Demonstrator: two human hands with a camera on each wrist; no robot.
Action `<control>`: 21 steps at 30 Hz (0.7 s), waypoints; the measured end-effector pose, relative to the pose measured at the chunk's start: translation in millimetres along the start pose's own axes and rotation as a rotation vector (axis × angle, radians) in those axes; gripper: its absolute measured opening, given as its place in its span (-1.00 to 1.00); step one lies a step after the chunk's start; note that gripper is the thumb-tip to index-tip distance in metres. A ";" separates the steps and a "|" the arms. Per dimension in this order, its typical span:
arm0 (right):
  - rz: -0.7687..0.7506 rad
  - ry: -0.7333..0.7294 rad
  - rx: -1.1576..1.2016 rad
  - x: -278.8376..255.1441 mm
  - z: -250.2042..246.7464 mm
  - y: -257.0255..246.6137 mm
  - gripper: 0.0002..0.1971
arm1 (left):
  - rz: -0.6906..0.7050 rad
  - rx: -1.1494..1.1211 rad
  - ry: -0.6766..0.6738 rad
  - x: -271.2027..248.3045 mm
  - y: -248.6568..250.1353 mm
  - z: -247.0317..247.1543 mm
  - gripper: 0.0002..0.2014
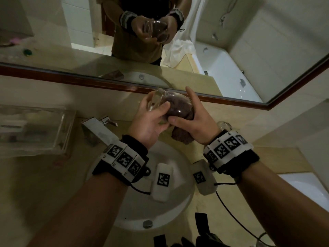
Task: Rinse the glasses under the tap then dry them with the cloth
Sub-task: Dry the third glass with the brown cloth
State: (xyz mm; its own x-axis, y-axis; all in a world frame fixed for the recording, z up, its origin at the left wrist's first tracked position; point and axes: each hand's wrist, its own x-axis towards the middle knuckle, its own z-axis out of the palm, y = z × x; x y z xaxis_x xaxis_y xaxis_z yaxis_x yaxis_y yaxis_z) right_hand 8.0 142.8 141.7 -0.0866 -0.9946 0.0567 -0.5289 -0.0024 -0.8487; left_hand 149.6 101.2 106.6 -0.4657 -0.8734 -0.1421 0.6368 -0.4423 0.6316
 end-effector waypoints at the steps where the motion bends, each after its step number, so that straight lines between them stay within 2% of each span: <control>1: -0.037 0.004 -0.027 -1.7 -0.4 -0.7 0.00 | -0.018 -0.011 -0.015 0.0 1.7 -0.9 -0.28; 3: -0.117 0.025 -0.078 -6.7 -0.4 -4.5 -0.22 | -0.061 0.046 -0.031 0.1 8.3 0.0 -0.33; 4: -0.153 0.037 -0.121 -8.4 -0.7 -5.6 -0.27 | -0.075 0.110 -0.030 -0.1 12.4 1.0 -0.36; 7: -0.223 0.050 -0.259 -9.8 -2.9 -9.5 -0.24 | -0.076 0.213 -0.009 0.1 22.0 3.3 -0.42; 10: -0.163 0.021 -0.211 -8.8 -6.7 -11.7 -0.18 | -0.038 0.211 -0.001 0.2 22.9 5.0 -0.56; 15: -0.037 -0.014 -0.054 1.9 -10.6 -9.1 -0.04 | -0.002 0.214 0.001 1.8 17.7 5.7 -0.59; 18: -0.013 -0.007 -0.032 2.6 -9.7 -11.8 -0.13 | -0.010 0.209 -0.008 1.8 17.3 5.5 -0.57; 21: -0.052 0.067 -0.124 -1.9 -4.8 -19.9 -0.19 | 0.009 0.144 0.010 2.0 16.6 8.5 -0.52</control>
State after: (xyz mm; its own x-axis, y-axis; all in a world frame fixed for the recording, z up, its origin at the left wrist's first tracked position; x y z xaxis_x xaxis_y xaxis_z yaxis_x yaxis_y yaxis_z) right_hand 14.6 145.3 161.0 -0.1106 -0.9844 0.1372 -0.6338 -0.0365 -0.7727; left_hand 154.0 93.8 123.2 -0.4536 -0.8796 -0.1433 0.5455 -0.4012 0.7359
